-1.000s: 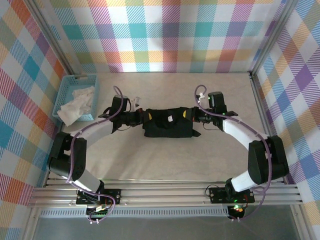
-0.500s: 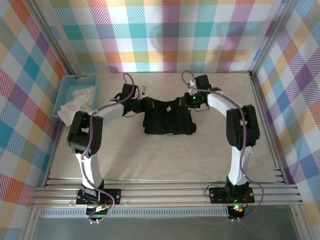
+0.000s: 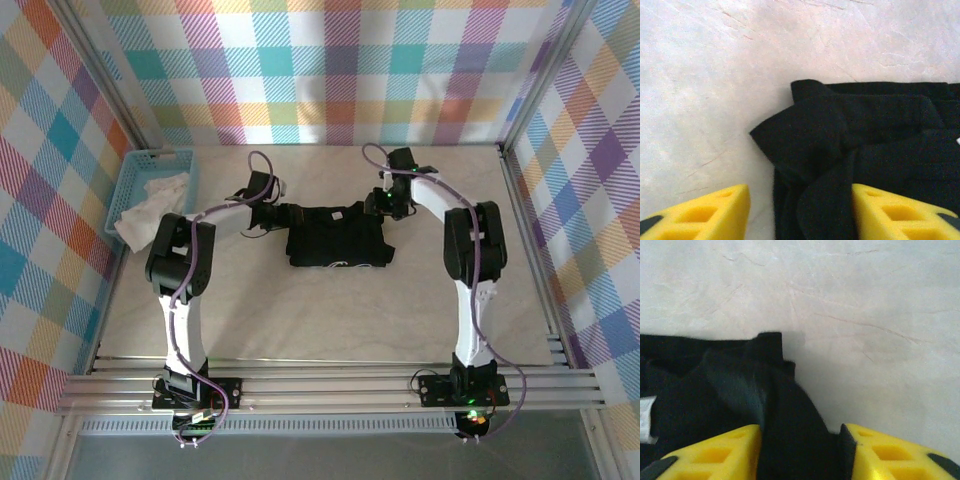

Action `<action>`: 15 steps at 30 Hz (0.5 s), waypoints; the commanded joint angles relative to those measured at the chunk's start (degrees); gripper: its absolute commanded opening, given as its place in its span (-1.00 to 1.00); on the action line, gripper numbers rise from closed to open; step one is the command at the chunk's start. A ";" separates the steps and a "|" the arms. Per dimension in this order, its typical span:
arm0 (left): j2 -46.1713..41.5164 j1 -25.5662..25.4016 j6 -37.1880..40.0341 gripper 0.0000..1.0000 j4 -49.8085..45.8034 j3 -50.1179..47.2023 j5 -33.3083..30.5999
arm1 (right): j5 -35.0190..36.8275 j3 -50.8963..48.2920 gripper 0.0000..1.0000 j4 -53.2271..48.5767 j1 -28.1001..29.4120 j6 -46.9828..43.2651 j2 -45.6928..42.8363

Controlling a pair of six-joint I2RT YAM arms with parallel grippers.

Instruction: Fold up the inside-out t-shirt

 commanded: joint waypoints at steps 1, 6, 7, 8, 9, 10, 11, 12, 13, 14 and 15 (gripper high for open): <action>-7.74 0.47 -0.27 0.31 -1.89 -3.70 -3.14 | -1.15 -7.05 0.05 -0.45 -0.37 -0.92 -9.82; -10.18 0.13 -3.69 0.48 0.69 -9.43 6.39 | -9.54 -17.60 0.47 3.55 -0.37 3.36 -14.21; -9.52 -0.03 -3.87 0.44 0.29 -9.20 7.40 | -10.49 -18.45 0.52 4.18 -0.37 3.89 -13.96; -8.55 -0.22 -3.93 0.36 -0.18 -8.89 8.22 | -11.56 -19.34 0.55 5.39 -0.38 4.51 -13.58; -7.75 -0.32 -3.91 0.30 -0.20 -8.64 9.08 | -12.22 -19.84 0.56 6.30 -0.38 5.07 -13.09; -6.74 -0.32 -4.07 0.22 -0.27 -8.25 10.04 | -13.24 -20.14 0.58 7.31 -0.29 5.78 -12.33; -5.90 -0.40 -4.19 0.14 -0.28 -7.82 10.82 | -14.69 -20.27 0.59 8.41 -0.28 6.50 -11.42; -5.05 -0.41 -4.49 0.05 -0.20 -7.55 11.40 | -15.63 -20.36 0.60 9.37 -0.28 7.28 -10.34; -4.38 -0.45 -4.53 -0.04 -0.11 -7.43 11.76 | -16.46 -20.36 0.59 10.15 -0.20 7.84 -9.49; -3.76 -0.50 -4.54 -0.13 -0.02 -7.39 12.08 | -17.34 -20.44 0.59 11.17 -0.12 8.46 -8.63; -3.26 -0.56 -4.67 -0.23 -0.02 -7.57 12.03 | -17.86 -20.65 0.58 12.17 0.01 9.04 -8.00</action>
